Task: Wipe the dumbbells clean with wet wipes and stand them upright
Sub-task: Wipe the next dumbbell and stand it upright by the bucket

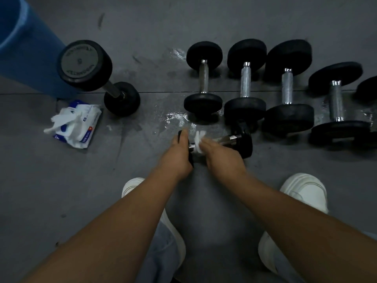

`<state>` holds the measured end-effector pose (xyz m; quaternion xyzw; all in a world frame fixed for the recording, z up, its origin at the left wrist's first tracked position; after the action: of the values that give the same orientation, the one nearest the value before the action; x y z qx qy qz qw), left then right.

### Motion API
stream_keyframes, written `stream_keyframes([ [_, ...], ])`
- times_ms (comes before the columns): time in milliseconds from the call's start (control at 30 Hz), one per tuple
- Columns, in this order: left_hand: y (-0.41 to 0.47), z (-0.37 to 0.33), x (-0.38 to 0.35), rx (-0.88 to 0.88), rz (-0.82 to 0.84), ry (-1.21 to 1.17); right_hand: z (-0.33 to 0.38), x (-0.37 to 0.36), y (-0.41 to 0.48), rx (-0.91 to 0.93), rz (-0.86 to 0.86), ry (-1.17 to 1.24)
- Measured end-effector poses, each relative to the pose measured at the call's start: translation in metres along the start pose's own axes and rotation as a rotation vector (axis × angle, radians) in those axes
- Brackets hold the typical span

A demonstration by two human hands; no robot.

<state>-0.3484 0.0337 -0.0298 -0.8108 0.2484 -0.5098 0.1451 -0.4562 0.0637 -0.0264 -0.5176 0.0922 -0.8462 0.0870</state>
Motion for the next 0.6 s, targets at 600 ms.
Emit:
stream_keyframes([
  [600,0.010,0.005,-0.007,0.022,0.087,0.070,-0.013,0.010,-0.002,-0.113,0.013,-0.145],
])
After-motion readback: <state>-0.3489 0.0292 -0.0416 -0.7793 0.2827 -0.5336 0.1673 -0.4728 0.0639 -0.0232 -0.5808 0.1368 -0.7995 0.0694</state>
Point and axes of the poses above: each hand's wrist, its own y-axis towards the middle knuckle, its own x-axis out of the back of the hand, z = x × y, the point moved 10 cm from there along y, towards the middle knuckle, and after that the axes turned 6 degrees about -z, right-handed, at the moved point
